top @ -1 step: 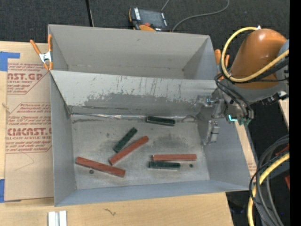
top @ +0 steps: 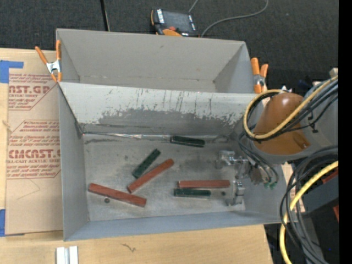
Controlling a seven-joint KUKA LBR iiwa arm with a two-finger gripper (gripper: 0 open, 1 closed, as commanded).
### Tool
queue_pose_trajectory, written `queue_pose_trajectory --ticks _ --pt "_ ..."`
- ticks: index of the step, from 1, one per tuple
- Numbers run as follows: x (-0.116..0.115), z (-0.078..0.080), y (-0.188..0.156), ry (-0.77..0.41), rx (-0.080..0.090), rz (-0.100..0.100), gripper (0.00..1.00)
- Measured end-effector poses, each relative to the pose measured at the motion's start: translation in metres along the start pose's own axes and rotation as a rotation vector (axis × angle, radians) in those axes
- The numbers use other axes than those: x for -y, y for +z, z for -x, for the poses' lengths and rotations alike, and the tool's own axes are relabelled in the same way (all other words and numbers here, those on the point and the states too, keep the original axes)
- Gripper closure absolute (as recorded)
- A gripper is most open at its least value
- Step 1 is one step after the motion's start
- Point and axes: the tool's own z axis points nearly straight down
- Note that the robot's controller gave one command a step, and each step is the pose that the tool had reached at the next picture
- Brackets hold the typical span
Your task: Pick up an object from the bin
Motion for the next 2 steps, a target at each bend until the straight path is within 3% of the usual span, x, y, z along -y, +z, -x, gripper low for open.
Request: queue_pose_trajectory --ticks 1,2 --pt "0.000 0.003 -0.005 -0.002 0.008 -0.002 1.00" --pt "-0.019 0.025 -0.135 0.033 0.019 -0.003 1.00"
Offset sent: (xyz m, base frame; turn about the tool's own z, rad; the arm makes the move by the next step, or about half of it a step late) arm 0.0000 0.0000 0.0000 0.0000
